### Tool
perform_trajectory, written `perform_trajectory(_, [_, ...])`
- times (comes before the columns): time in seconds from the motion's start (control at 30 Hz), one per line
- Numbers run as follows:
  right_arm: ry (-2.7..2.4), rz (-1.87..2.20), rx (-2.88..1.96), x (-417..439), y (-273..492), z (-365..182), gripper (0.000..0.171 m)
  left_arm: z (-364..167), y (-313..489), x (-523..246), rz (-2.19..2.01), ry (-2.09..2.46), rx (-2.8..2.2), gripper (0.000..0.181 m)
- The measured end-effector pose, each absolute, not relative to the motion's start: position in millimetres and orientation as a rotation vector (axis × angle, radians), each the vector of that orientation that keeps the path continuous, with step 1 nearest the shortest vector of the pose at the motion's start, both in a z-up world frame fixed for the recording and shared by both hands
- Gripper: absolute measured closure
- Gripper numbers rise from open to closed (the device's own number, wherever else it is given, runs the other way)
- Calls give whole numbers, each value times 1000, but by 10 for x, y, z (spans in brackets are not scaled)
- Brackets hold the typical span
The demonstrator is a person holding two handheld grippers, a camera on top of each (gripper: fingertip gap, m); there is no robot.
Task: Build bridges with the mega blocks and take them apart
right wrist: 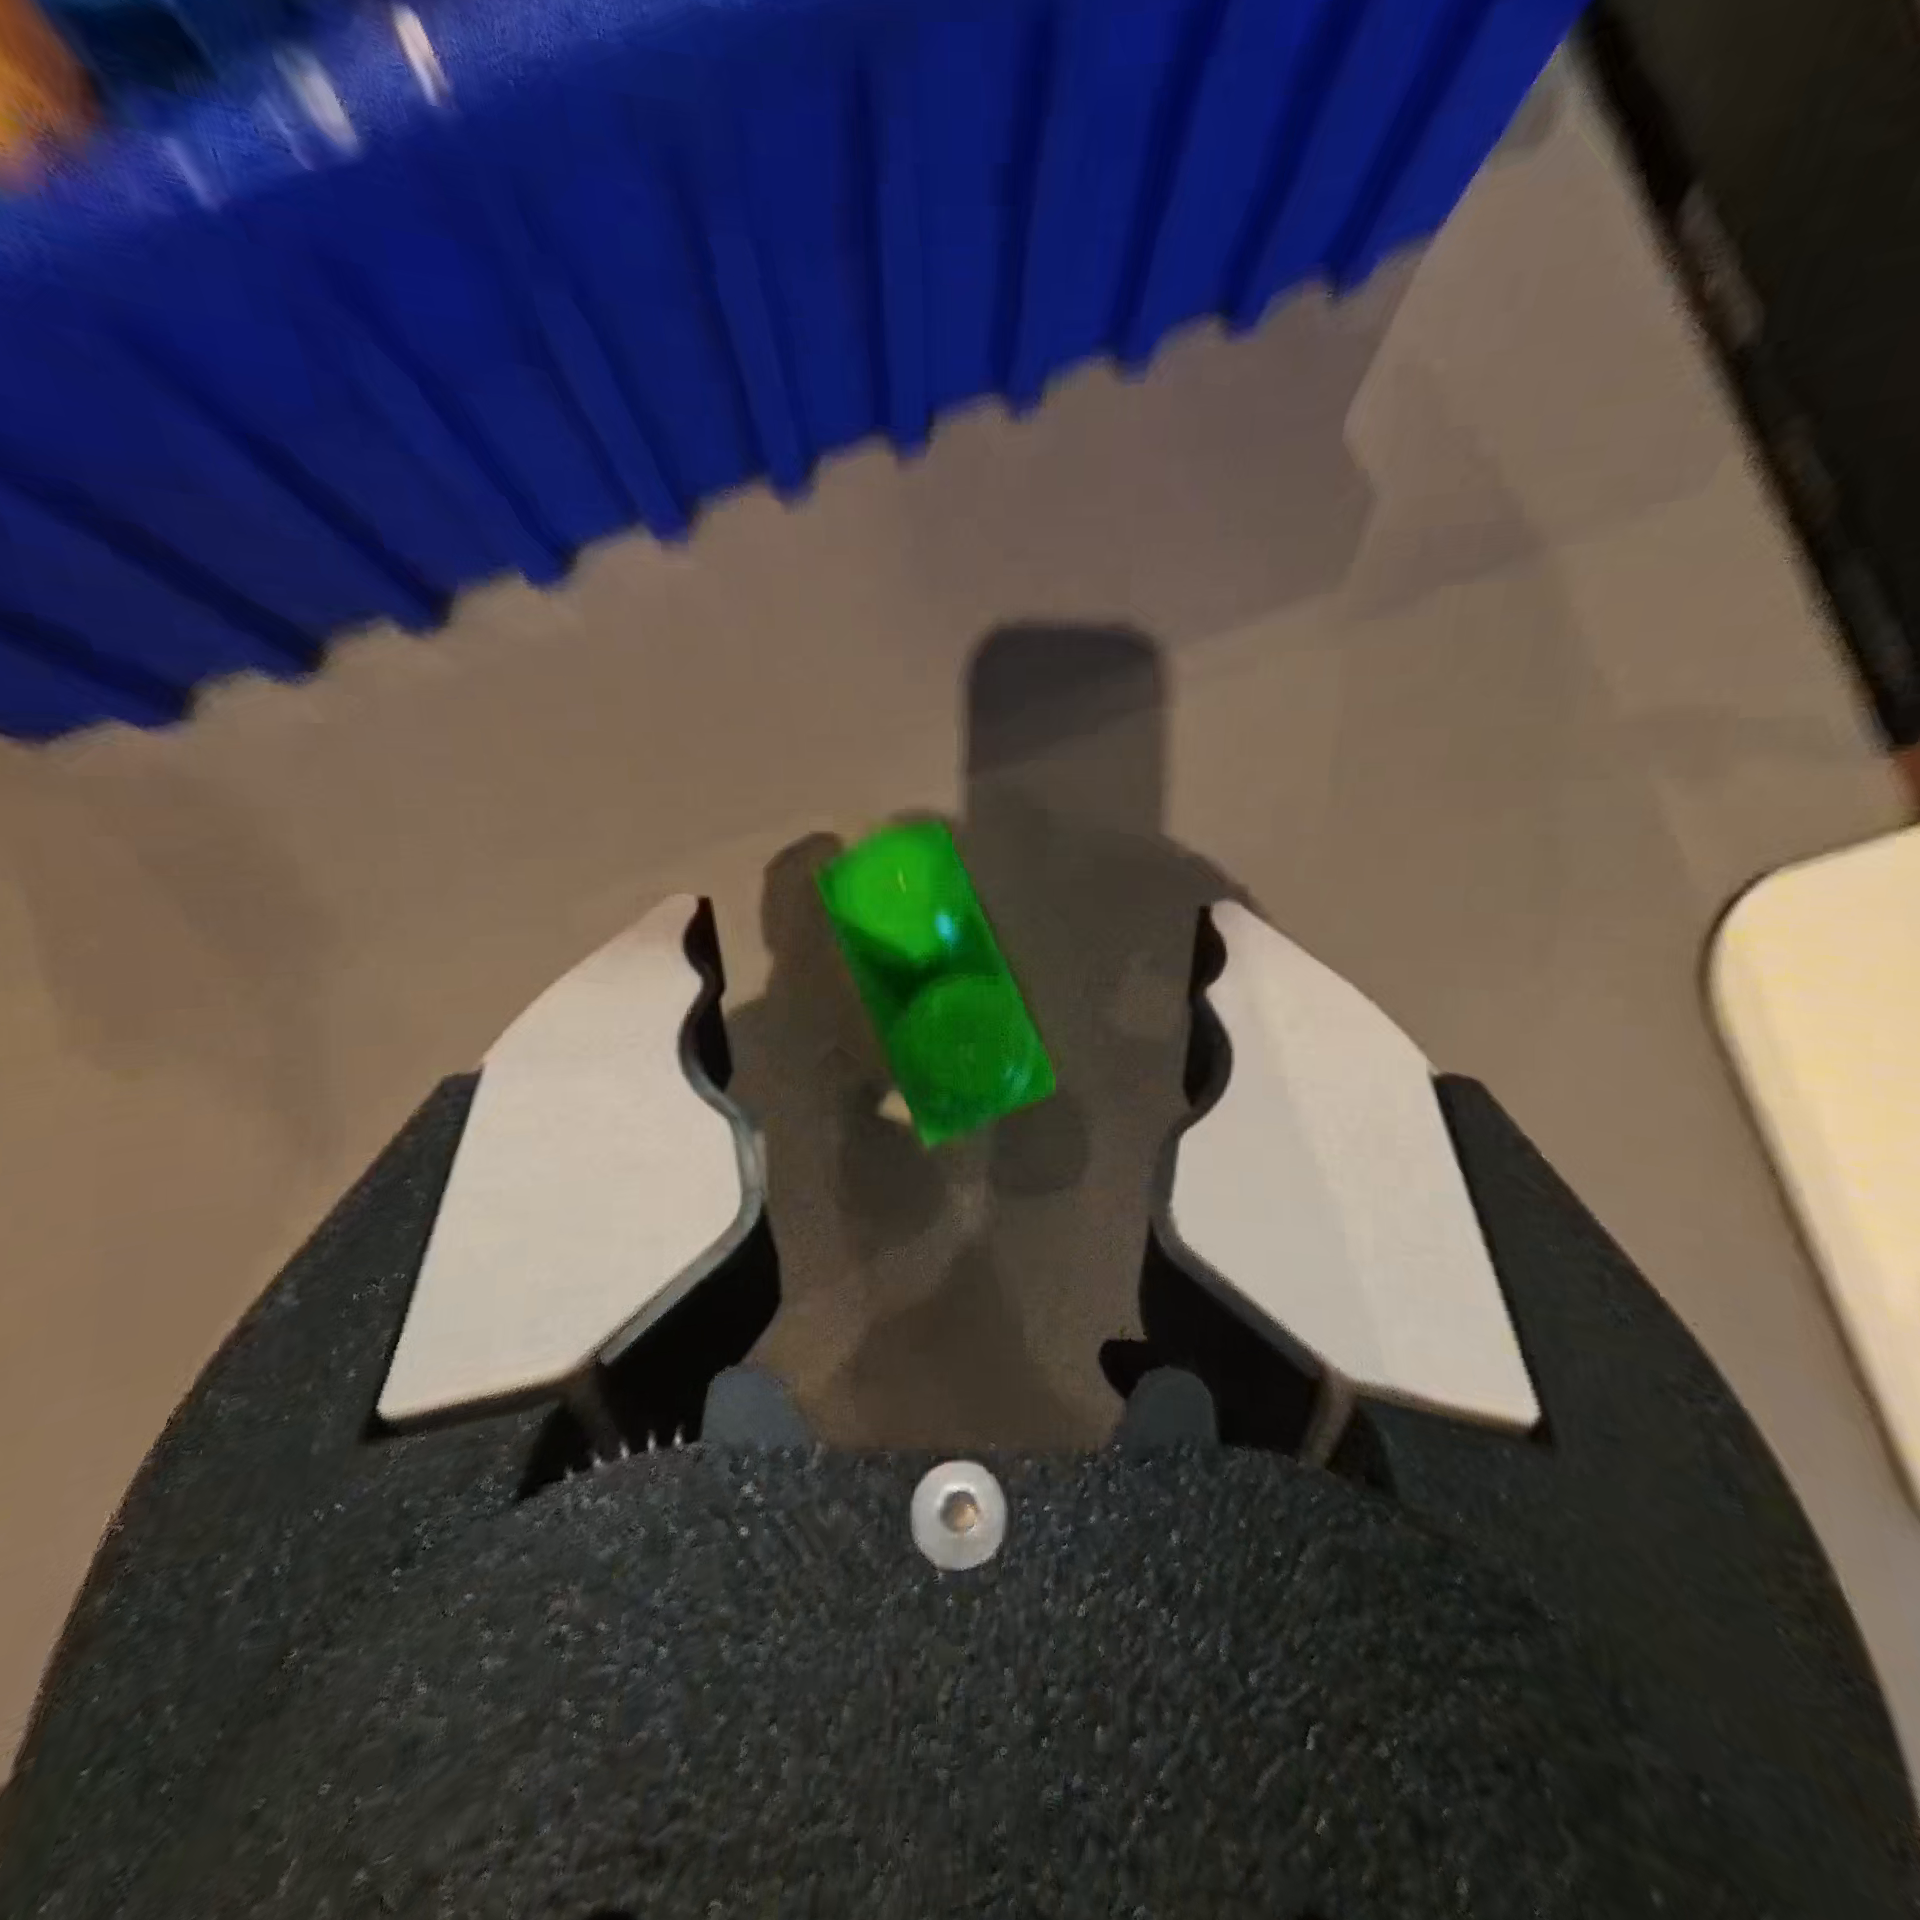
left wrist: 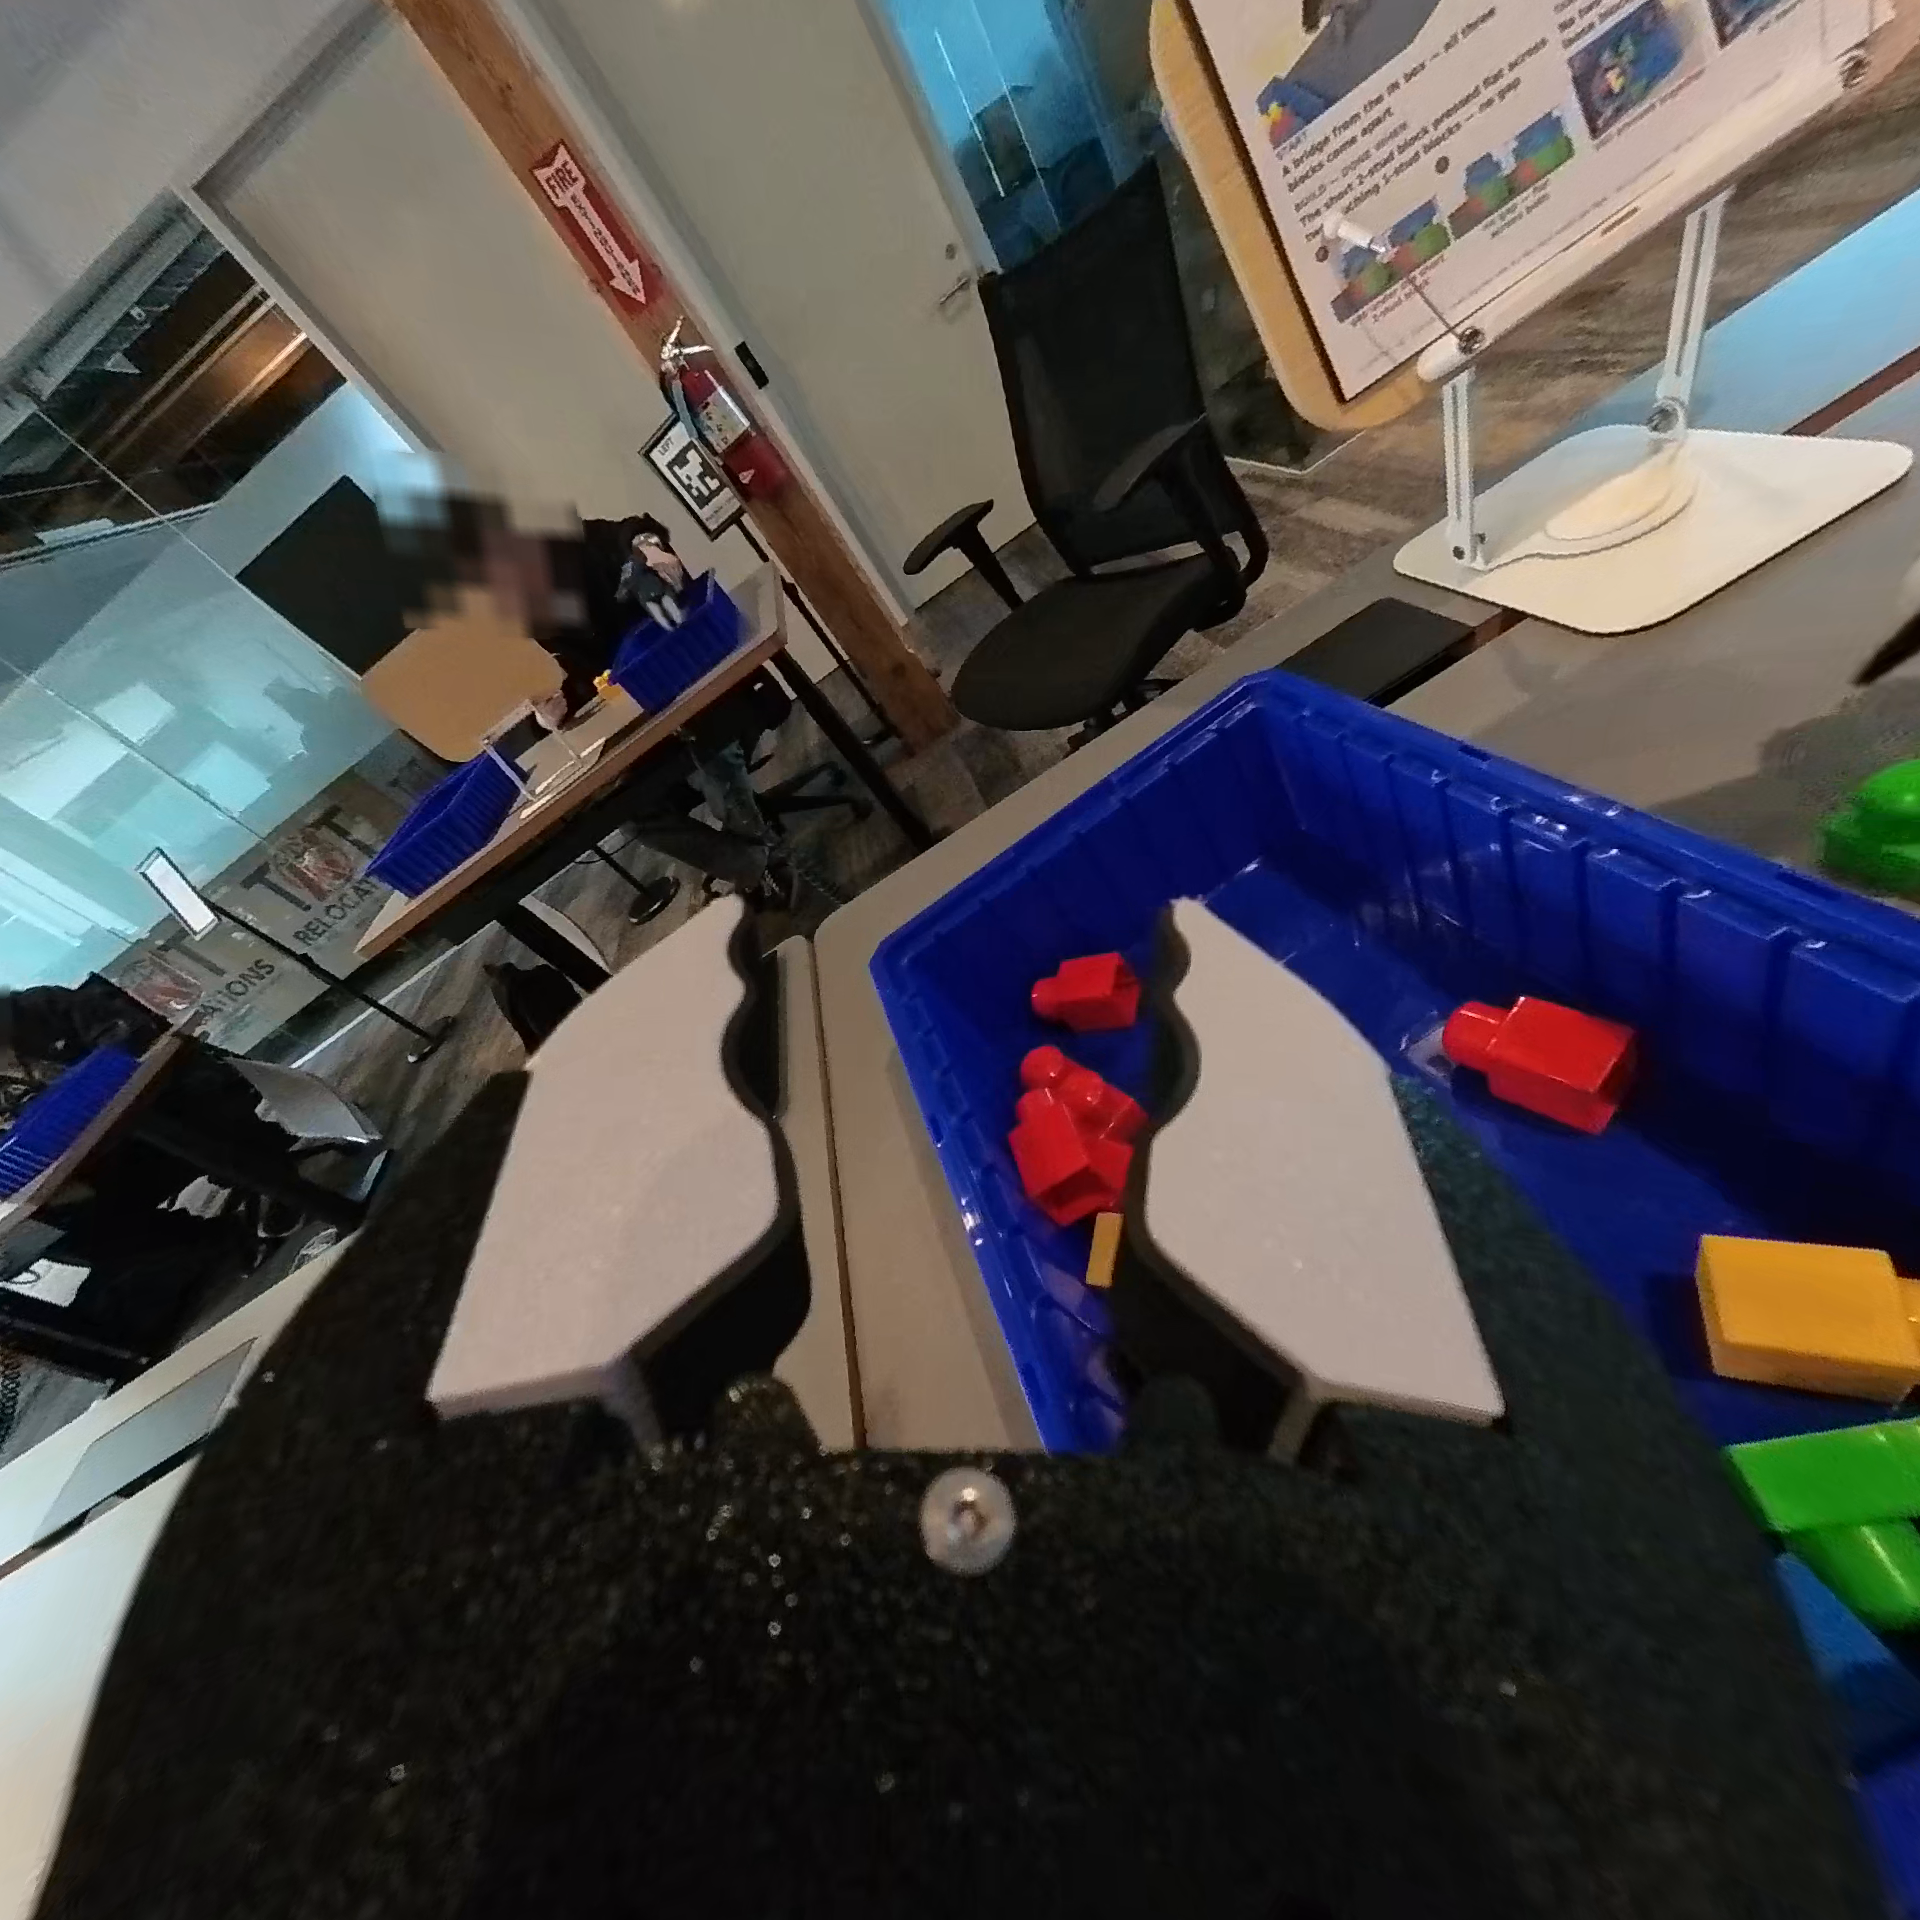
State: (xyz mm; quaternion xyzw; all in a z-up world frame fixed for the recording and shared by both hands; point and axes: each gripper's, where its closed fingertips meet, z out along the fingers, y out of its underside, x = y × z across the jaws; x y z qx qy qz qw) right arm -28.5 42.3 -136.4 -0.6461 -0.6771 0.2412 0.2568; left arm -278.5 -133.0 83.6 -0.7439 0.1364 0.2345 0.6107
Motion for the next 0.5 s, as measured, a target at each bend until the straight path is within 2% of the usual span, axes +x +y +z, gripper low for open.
perform_trajectory(0.03, [-1799, 705, -1684, -405, 382, -1167, 87, 842, -1331, -2797, 541, 309, -1714, 110])
perform_trajectory(0.13, [-1770, 782, -1423, -897, 197, -561, 98, 864, -1339, -2841, 549, 287, -1702, 110])
perform_trajectory(0.23, [-1959, 783, -1236, -1494, -158, -329, 105, 878, -1358, -2879, 575, 276, -1697, 110])
perform_trajectory(0.37, [-2313, 755, -1085, -2202, -648, -576, 104, 914, -1392, -2898, 595, 268, -1681, 110])
perform_trajectory(0.5, [-2621, 623, -984, -2524, -912, -1061, 115, 931, -1440, -2924, 598, 276, -1655, 114])
